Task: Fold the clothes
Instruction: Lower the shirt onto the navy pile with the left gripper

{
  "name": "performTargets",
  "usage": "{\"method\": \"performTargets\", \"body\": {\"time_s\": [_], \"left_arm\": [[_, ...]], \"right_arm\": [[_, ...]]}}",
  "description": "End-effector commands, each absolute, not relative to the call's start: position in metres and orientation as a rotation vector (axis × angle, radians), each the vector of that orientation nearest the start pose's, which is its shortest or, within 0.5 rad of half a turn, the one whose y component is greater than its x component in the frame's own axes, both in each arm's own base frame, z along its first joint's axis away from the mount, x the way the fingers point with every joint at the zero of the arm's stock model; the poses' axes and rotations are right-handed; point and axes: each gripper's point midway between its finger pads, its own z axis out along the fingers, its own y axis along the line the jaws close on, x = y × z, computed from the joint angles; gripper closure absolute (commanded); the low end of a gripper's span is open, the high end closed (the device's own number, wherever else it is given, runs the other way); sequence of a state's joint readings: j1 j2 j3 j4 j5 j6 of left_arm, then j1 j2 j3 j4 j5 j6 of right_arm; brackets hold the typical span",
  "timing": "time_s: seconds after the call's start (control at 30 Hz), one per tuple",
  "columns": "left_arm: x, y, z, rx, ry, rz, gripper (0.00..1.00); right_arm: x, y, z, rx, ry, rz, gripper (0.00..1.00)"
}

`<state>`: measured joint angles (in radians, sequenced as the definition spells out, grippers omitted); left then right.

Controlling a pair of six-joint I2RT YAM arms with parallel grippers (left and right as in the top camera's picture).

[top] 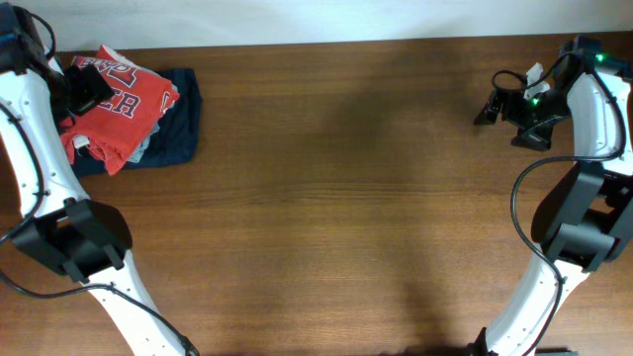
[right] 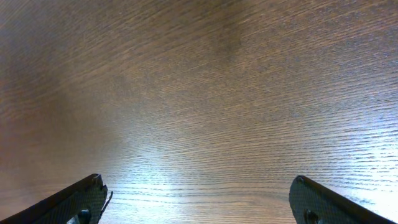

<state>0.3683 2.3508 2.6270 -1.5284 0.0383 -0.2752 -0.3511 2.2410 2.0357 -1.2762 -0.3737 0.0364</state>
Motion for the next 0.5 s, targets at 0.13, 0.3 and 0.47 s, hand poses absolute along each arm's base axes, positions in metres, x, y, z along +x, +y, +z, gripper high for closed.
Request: {"method": "performTargets", "body": {"time_s": [0.13, 0.3, 0.47], "left_arm": [[0.47, 0.175, 0.184, -0.874, 2.7, -0.102, 0.11], [0.493, 0.161, 0.194, -0.795, 2.622, -0.303, 1.0], [0.49, 0.152, 0.201, -0.793, 2.598, -0.508, 1.0]], "right_arm": [[0.452, -0.102, 0.111, 0.526, 2.871, 0.496, 0.01], [0.452, -0.102, 0.111, 0.526, 2.871, 0.496, 0.01], [0.452, -0.102, 0.111, 0.526, 2.871, 0.496, 0.01]]}}
